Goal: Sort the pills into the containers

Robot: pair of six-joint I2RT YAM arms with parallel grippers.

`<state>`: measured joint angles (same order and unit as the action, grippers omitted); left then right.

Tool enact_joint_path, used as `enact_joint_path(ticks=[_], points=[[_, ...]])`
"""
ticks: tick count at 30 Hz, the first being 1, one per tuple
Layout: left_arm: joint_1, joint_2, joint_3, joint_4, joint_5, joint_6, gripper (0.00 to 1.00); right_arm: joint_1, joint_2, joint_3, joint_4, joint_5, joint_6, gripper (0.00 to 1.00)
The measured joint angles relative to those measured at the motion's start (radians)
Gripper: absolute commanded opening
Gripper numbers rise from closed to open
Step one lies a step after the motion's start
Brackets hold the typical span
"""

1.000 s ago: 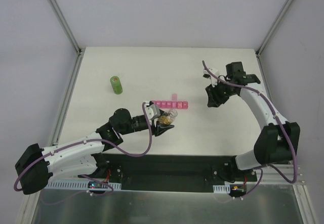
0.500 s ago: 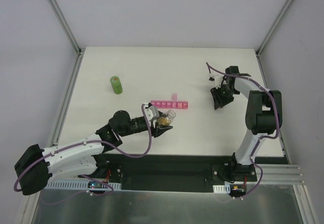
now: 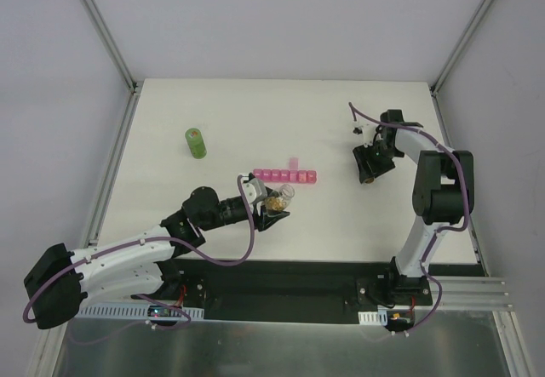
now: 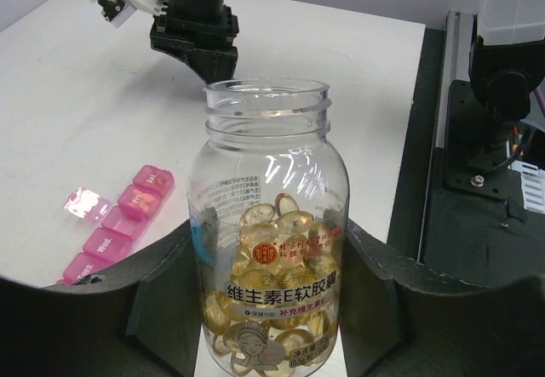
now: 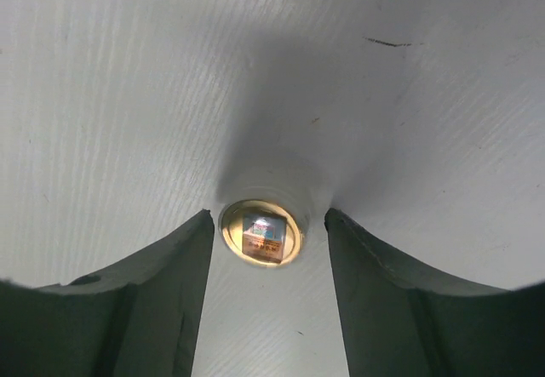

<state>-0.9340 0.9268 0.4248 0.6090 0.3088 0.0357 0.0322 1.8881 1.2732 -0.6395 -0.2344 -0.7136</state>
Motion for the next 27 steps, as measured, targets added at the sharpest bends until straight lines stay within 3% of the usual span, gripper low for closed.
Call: enact_joint_path(ticks=[5,10,20,23,25,26,27], points=[[0.000,-0.001,-0.008,0.000,-0.001,0.000,0.00,-0.005,-0.006,0.001,0.000,-0.018,-0.001,0.70],[0.000,-0.007,-0.013,-0.001,-0.001,-0.002,0.00,-0.009,-0.048,0.001,-0.002,-0.042,-0.005,0.71],[0.000,-0.018,-0.019,0.016,-0.001,-0.018,0.00,-0.010,-0.322,-0.004,-0.010,-0.284,-0.076,0.74],[0.000,-0.020,-0.026,0.024,-0.003,-0.021,0.00,-0.009,-0.412,-0.006,-0.028,-0.409,-0.123,0.79],[0.000,-0.023,-0.030,0.025,-0.004,-0.029,0.00,-0.009,-0.466,-0.006,-0.038,-0.481,-0.150,0.88],[0.000,-0.024,-0.031,0.025,-0.004,-0.034,0.00,-0.009,-0.486,-0.006,-0.039,-0.506,-0.155,0.99],[0.000,-0.026,-0.031,0.028,-0.004,-0.039,0.00,-0.008,-0.512,-0.006,-0.036,-0.538,-0.161,0.97]])
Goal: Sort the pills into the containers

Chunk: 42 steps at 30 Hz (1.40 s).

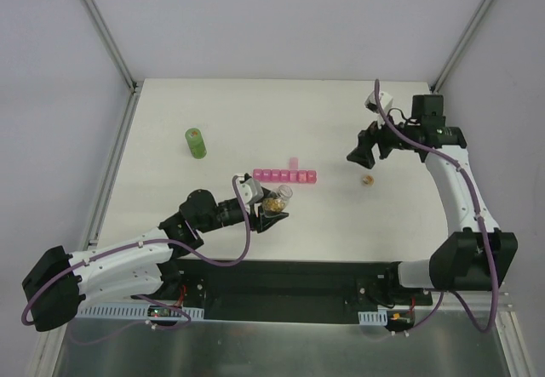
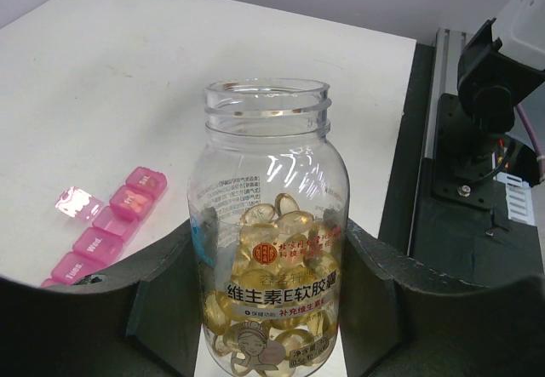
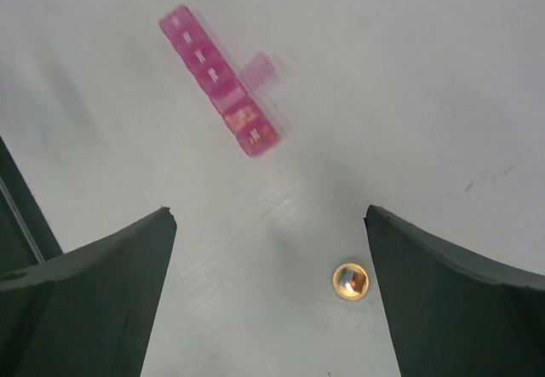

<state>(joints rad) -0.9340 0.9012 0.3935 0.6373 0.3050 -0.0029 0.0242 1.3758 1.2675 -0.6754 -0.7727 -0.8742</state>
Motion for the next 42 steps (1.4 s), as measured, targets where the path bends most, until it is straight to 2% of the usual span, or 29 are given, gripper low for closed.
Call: enact_joint_path(ticks=[4,6,7,8,10,11,14,17,21,24,30,35,38,42], points=[[0.000,-0.006,0.000,0.019,0.000,-0.017,0.00,0.002,-0.057,-0.013,0.079,-0.134,0.033,0.97],[0.000,-0.007,0.000,0.034,0.000,-0.028,0.00,0.003,-0.037,-0.007,0.099,-0.237,0.039,0.96],[0.000,-0.007,0.000,0.040,0.000,-0.035,0.00,0.008,-0.003,0.024,0.055,-0.300,0.013,0.97],[0.000,-0.007,0.000,0.047,0.000,-0.041,0.00,0.015,0.065,0.095,-0.051,-0.366,-0.055,0.96],[0.000,-0.007,0.000,0.058,-0.002,-0.050,0.00,0.040,0.210,0.244,-0.253,-0.462,-0.359,0.96],[0.000,-0.008,0.000,0.063,-0.002,-0.056,0.00,0.053,0.256,0.282,-0.301,-0.499,-0.452,0.96],[0.000,-0.016,0.000,0.069,-0.008,-0.064,0.00,0.107,0.308,0.278,-0.459,-0.566,-0.721,0.96],[0.000,-0.029,0.000,0.083,-0.023,-0.067,0.00,0.168,0.292,0.273,-0.557,-0.609,-0.850,0.96],[0.000,-0.033,0.000,0.099,-0.031,-0.070,0.00,0.233,0.244,0.298,-0.627,-0.625,-0.893,0.96],[0.000,-0.029,0.000,0.106,-0.032,-0.072,0.00,0.235,0.221,0.340,-0.626,-0.597,-0.790,0.96],[0.000,-0.023,0.000,0.107,-0.036,-0.077,0.00,0.301,-0.020,0.086,-0.197,-0.244,-0.275,0.96],[0.000,-0.026,0.007,0.105,-0.038,-0.077,0.00,0.311,-0.112,0.032,0.081,-0.204,-0.014,0.96],[0.000,-0.027,0.015,0.105,-0.039,-0.076,0.00,0.327,-0.142,-0.014,0.175,-0.210,0.076,0.96],[0.000,-0.033,0.019,0.105,-0.047,-0.076,0.00,0.396,-0.140,-0.023,0.185,-0.190,0.094,0.96]])
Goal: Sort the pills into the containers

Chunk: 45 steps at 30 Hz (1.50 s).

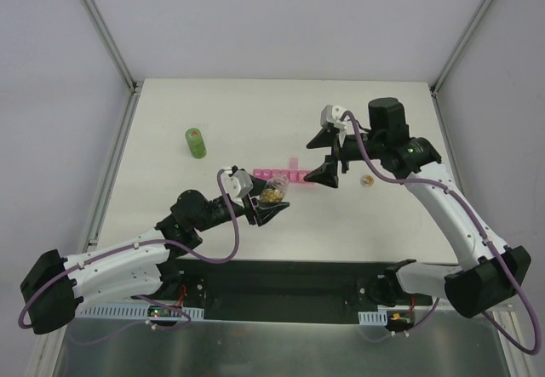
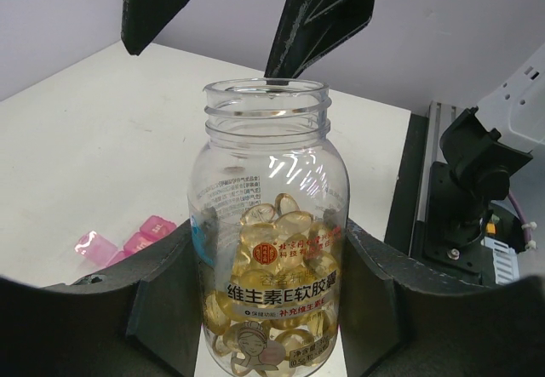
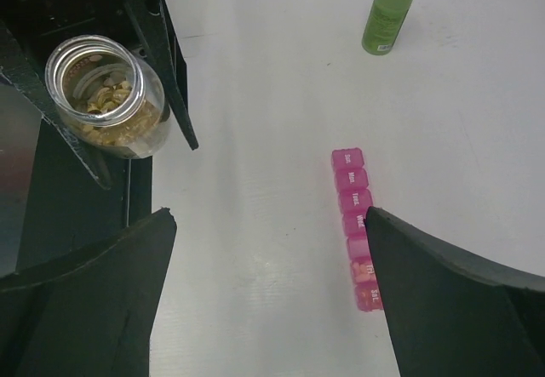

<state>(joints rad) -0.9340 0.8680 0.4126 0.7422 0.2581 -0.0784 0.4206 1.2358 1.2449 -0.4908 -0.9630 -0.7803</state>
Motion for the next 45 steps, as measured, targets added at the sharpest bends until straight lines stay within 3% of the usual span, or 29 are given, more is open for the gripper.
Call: enact_joint_path(ticks=[4,9,17,22,32,38,45], points=[[0.000,-0.005,0.000,-0.015,-0.007,0.001,0.00,0.019,0.000,-0.002,-0.005,0.023,-0.039,0.96],[0.000,-0.023,-0.012,-0.044,-0.020,0.005,0.00,0.018,0.027,-0.006,-0.089,0.085,-0.205,0.96],[0.040,-0.029,-0.036,-0.184,-0.034,0.001,0.00,-0.009,0.357,0.109,-0.272,0.344,-0.387,0.96],[0.103,0.023,-0.034,-0.278,-0.014,0.008,0.00,-0.021,0.468,0.115,-0.322,0.440,-0.430,0.96],[0.124,0.091,0.203,-0.623,0.092,0.366,0.00,-0.010,0.615,0.261,-0.422,0.432,-0.691,0.96],[0.125,0.060,0.208,-0.727,0.097,0.486,0.00,0.040,0.739,0.357,-0.421,0.459,-0.699,0.96],[0.124,-0.062,0.143,-0.778,0.099,0.518,0.00,0.067,0.822,0.376,-0.406,0.521,-0.669,0.99]])
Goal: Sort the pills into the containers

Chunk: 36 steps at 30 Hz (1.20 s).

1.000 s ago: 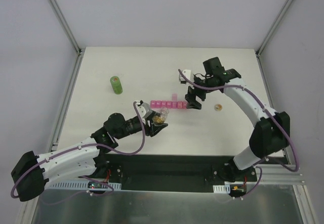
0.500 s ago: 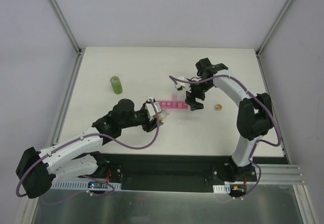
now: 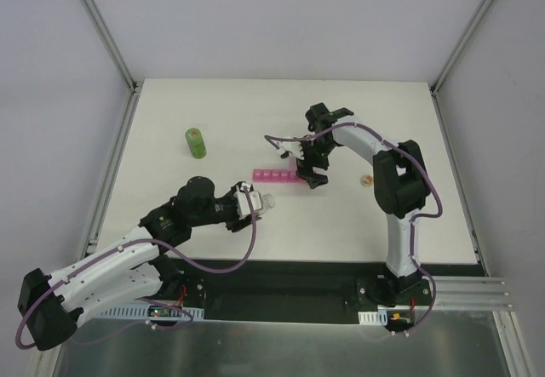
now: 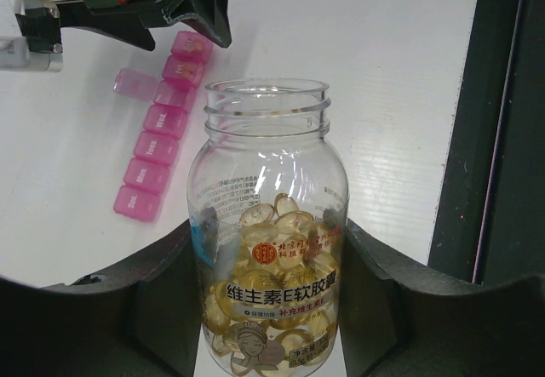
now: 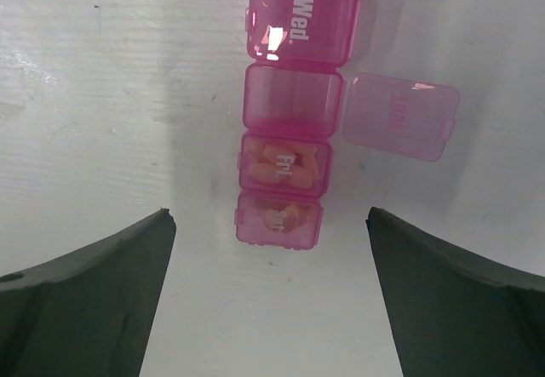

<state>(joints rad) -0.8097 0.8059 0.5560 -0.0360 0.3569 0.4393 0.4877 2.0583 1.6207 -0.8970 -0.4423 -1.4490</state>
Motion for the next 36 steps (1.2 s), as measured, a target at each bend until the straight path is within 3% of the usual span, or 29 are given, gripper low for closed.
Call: enact_joint_path(ticks=[11,27,32,36], points=[[0.000,-0.011,-0.016,-0.034,0.023,0.019,0.00,0.012,0.038,0.000,0.052,0.033,0.051,0.88],[0.000,0.009,-0.016,-0.064,0.056,0.024,0.00,0.040,0.051,-0.025,0.048,0.059,0.042,0.44],[0.000,0.045,-0.013,-0.099,0.095,0.022,0.00,0.040,0.022,-0.071,0.068,0.064,0.038,0.39],[0.000,0.055,-0.012,-0.123,0.120,0.018,0.00,0.040,-0.005,-0.113,0.076,0.069,0.031,0.41]])
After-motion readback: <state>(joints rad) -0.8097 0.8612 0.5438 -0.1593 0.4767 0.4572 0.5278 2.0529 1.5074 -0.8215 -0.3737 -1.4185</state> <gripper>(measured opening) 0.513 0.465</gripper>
